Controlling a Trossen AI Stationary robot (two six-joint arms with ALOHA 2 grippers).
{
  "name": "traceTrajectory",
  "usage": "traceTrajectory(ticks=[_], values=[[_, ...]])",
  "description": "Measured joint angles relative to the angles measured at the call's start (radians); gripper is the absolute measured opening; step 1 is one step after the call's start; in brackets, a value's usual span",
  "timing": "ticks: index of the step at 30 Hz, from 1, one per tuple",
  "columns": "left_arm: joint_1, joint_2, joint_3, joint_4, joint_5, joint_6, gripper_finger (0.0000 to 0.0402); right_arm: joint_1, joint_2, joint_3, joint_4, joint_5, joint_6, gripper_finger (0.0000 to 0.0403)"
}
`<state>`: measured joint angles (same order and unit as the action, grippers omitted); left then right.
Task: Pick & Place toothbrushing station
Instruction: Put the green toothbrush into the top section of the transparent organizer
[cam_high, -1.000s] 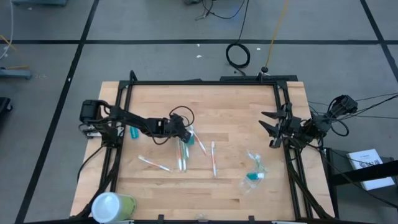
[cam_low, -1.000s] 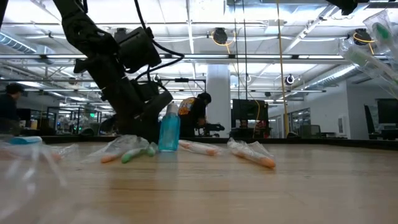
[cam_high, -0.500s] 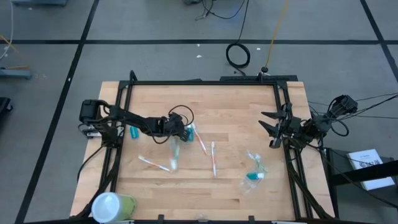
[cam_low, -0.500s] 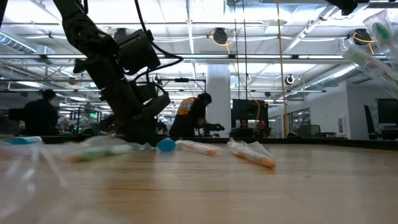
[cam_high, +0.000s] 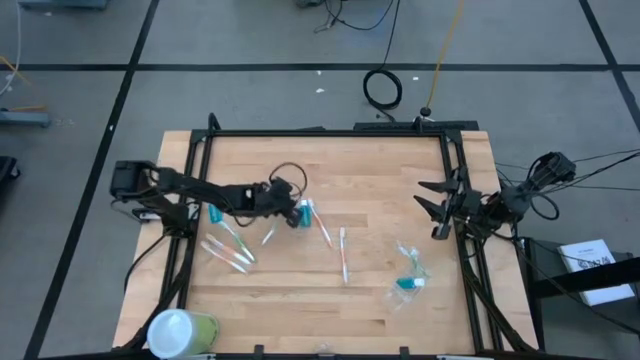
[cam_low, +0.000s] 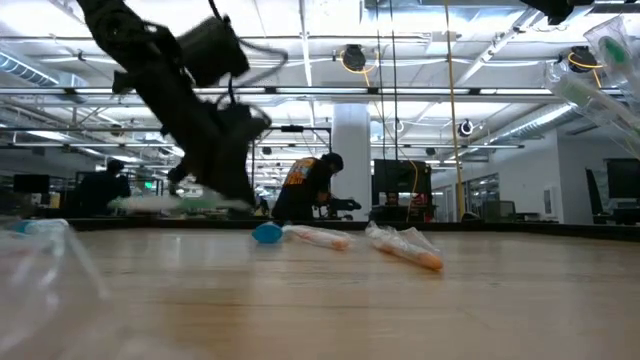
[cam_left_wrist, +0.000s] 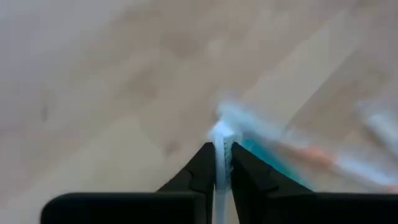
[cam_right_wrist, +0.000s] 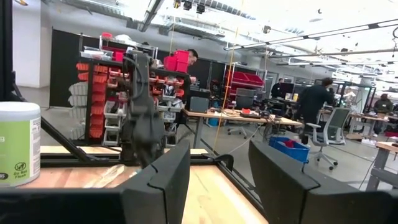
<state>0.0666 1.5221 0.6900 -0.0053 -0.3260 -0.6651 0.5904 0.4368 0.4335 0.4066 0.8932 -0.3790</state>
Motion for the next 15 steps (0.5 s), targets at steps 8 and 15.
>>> traceTrajectory(ticks=[8, 15], values=[[-0.041, -0.206, 0.001, 0.278, -0.001, 0.293, 0.0019, -0.032, 0.079, 0.000, 0.053, -0.003, 0.022, 0.0155], [-0.078, -0.255, 0.003, 0.710, 0.088, 0.619, 0.0033, -0.102, 0.198, 0.000, 0.174, -0.059, 0.024, 0.0155]])
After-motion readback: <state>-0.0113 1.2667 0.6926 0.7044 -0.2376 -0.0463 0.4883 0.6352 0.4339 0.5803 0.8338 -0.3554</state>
